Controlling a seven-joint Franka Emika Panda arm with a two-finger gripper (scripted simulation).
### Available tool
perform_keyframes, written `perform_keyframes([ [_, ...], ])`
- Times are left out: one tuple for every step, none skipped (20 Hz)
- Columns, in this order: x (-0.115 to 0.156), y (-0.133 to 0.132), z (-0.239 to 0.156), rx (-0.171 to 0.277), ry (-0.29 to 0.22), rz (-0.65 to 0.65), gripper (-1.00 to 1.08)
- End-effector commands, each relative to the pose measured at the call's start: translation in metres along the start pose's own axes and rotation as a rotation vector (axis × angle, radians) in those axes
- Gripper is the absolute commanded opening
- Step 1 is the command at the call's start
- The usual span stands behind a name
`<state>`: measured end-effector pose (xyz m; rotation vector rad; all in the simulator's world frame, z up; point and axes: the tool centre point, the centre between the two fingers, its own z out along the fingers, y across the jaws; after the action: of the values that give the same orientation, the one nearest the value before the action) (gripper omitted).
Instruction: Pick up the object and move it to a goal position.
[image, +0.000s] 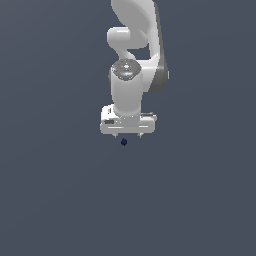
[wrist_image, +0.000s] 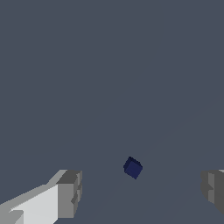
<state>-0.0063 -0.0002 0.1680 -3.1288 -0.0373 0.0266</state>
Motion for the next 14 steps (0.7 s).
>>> perform_keyframes([
  [-0.001, 0.0, 0.002, 0.0, 0.0, 0.006, 1.0],
  [-0.001, 0.0, 0.003, 0.0, 0.0, 0.012, 1.0],
  [-0.002, 0.0, 0.005, 0.0, 0.0, 0.019, 1.0],
  [-0.003, 0.001, 0.007, 0.001, 0.0, 0.029, 1.0],
  [-0.004, 0.001, 0.009, 0.001, 0.001, 0.04, 1.0],
  [-0.005, 0.001, 0.012, 0.002, 0.001, 0.052, 1.0],
  [-0.006, 0.001, 0.015, 0.002, 0.001, 0.065, 1.0],
  [-0.008, 0.002, 0.018, 0.002, 0.002, 0.081, 1.0],
  [-0.009, 0.002, 0.021, 0.002, 0.002, 0.097, 1.0],
  [-0.011, 0.003, 0.025, 0.003, 0.003, 0.116, 1.0],
  [-0.013, 0.003, 0.029, 0.003, 0.003, 0.136, 1.0],
  [-0.015, 0.004, 0.034, 0.003, 0.004, 0.158, 1.0],
  [-0.018, 0.005, 0.039, 0.003, 0.005, 0.181, 1.0],
  [-0.021, 0.006, 0.044, 0.003, 0.005, 0.206, 1.0],
])
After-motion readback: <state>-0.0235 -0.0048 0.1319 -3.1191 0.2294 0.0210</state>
